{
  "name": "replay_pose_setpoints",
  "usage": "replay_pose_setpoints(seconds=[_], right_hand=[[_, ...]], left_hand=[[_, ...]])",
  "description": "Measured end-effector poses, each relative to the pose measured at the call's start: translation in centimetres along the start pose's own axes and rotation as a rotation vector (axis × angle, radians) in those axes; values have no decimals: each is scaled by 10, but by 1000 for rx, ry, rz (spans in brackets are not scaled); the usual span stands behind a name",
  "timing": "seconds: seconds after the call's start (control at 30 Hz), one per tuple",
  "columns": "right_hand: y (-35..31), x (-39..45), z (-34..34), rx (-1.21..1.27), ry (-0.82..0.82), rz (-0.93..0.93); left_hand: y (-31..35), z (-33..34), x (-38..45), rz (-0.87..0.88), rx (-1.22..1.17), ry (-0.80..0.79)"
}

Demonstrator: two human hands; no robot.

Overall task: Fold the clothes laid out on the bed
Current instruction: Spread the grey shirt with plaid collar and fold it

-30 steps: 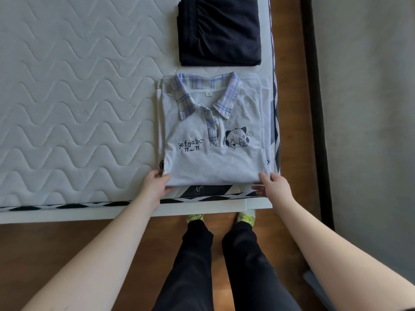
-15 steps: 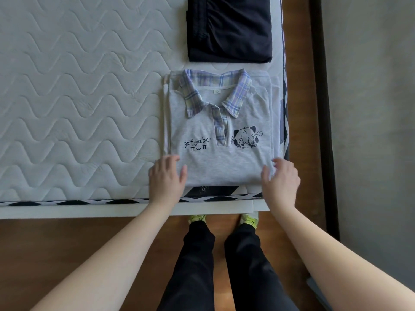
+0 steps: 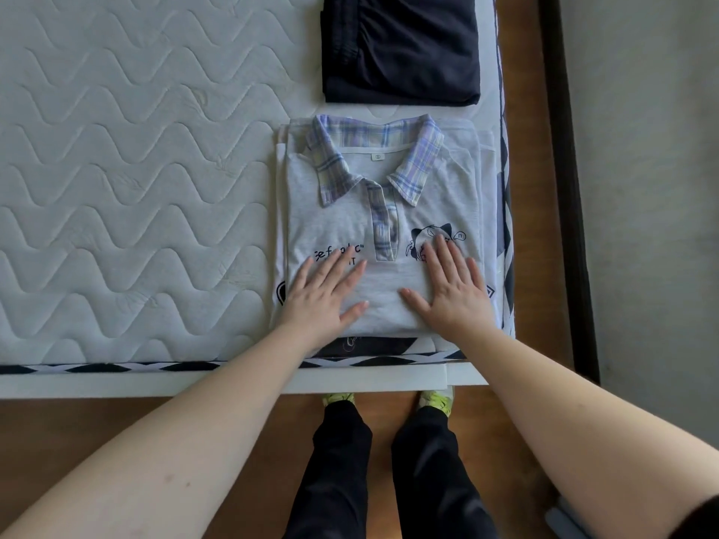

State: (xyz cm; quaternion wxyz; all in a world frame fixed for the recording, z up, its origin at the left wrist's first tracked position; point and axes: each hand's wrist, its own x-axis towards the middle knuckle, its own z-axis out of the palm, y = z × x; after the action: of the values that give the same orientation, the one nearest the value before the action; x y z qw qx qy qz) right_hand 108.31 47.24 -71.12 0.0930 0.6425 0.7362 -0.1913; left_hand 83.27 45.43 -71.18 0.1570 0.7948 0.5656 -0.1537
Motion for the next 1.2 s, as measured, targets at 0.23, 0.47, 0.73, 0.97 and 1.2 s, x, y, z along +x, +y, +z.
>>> replay_pose_setpoints(seconds=[0.23,0.47,0.73,0.97,1.2], right_hand=[[-3,31,-31,68,145,36],[10,84,-27,88,17,36],[17,75,-43,16,-129,186],[-5,-16,-128,-95,20,13],[-69,-116,-245,-118,168,-38]], left_hand=[[-36,-25,20,-184,-81,193],[-32,-26,75,-220,-101,122],[-57,-46,70,-213,-52,-39],[-63,-142,-8,-148,-49,-56],[-24,-274,-128,-81,-6,191]])
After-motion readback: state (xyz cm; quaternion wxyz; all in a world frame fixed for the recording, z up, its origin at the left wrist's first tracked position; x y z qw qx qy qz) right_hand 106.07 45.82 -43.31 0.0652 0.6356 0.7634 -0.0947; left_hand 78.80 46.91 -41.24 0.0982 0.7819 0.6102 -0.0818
